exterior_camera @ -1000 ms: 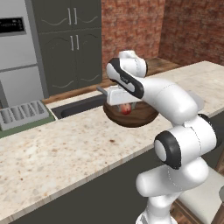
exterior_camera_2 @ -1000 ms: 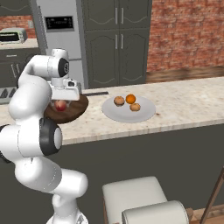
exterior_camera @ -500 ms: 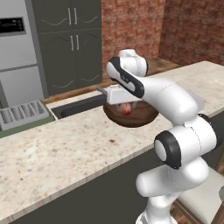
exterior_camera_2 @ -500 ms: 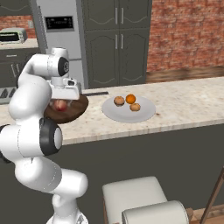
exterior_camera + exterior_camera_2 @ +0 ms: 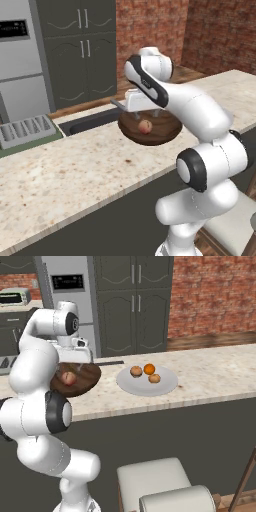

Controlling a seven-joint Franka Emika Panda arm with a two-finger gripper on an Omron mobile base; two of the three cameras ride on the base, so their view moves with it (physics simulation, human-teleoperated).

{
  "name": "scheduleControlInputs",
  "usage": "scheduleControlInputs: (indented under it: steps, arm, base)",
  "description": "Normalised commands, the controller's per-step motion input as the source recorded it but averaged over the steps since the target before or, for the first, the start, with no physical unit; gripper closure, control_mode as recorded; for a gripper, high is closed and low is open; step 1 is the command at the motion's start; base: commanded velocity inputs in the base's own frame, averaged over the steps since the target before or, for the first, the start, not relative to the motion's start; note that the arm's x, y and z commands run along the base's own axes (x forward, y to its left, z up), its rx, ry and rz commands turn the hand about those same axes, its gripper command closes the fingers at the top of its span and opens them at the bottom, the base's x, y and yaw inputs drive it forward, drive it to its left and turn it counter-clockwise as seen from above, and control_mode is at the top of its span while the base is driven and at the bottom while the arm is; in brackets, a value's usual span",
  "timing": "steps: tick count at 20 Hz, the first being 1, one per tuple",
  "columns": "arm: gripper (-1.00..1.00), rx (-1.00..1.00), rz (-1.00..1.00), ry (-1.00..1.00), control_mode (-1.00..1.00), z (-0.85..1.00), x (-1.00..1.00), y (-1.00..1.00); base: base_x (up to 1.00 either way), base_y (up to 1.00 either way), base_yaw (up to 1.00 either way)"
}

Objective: Take the fruits from the plate on the dining counter and place two fruits in each bowl.

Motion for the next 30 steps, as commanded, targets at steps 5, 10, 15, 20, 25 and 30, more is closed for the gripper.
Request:
scheduleControlInputs:
  steps: [5,10,15,20,25,30]
  arm:
    - [-1.00,0.05,0.00,-0.07,-1.00,0.30,-0.40,-0.51]
    - [-1.00,0.07,-0.01,-0.12,-1.00,0.07,-0.32,-0.81]
    - [-1.00,0.04,-0.03,-0.22,-1.00,0.00,-0.13,-0.89]
    - [-1.00,0.00,-0.06,-0.23,-1.00,0.01,0.11,-0.56]
    - [-1.00,-0.01,-0.01,0.23,-1.00,0.45,0.50,-0.31]
    - [-1.00,-0.05,0.00,0.25,-1.00,0.01,0.96,-0.08]
  base:
    - [0.00,0.00,0.00]
    - [0.00,0.00,0.00]
    - [0.00,0.00,0.00]
    - [0.00,0.00,0.00]
    - [0.00,0.00,0.00]
    - [0.00,0.00,0.00]
